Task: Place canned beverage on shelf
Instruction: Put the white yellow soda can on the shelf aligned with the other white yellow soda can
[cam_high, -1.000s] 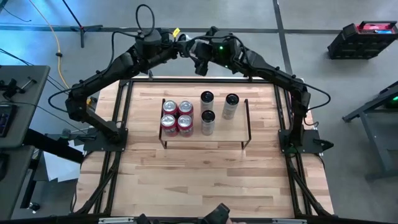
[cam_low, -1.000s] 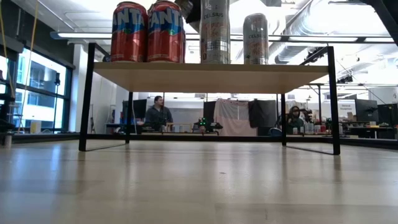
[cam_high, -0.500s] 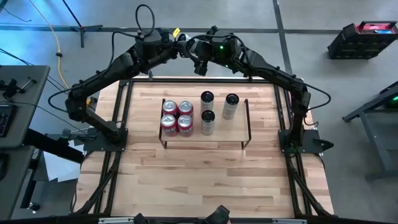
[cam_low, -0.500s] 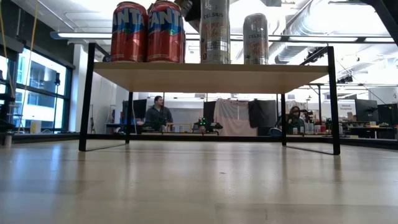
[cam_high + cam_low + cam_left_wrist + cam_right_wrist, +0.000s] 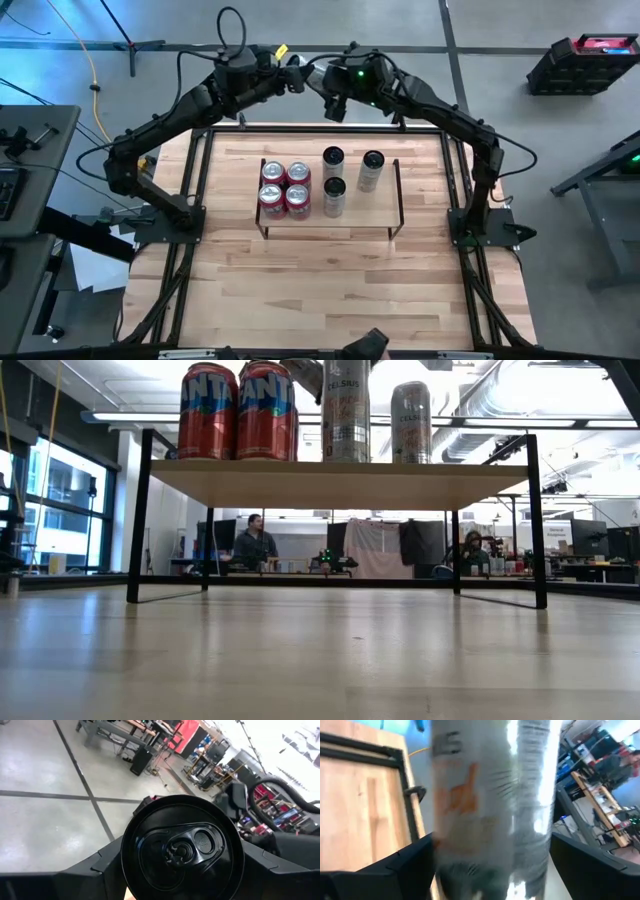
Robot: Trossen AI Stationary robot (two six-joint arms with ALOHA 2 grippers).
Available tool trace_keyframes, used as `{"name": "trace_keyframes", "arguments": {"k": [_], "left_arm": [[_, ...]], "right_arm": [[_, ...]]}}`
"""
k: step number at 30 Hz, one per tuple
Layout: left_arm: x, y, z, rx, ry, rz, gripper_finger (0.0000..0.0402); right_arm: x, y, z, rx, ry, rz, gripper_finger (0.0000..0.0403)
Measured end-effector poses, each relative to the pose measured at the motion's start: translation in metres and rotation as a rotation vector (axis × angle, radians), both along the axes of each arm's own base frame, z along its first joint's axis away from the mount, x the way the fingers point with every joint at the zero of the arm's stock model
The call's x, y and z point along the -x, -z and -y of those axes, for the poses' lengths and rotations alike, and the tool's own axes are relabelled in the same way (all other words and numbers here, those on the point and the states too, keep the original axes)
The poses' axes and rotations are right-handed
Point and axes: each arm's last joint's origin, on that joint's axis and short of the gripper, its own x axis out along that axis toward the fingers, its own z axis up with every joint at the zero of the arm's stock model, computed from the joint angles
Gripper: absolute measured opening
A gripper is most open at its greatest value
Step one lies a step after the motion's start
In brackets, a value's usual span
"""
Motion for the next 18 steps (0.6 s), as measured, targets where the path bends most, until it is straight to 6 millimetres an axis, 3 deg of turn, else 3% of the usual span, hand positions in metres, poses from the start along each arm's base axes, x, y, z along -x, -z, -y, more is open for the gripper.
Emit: {"name": "trace_keyframes", "arguments": {"k": [9,18], "left_arm": [[0.004,-0.004,0.001,0.002,0.002,0.02,0.0243],[0.007,-0.007,0.004,0.011,0.011,0.038,0.0243]], "right_arm": [[0.017,-0.003,-0.004,-0.038,0.002,-0.075,0.035],[0.022,0.001,-0.002,-0.065,0.016,-0.117,0.035]]}}
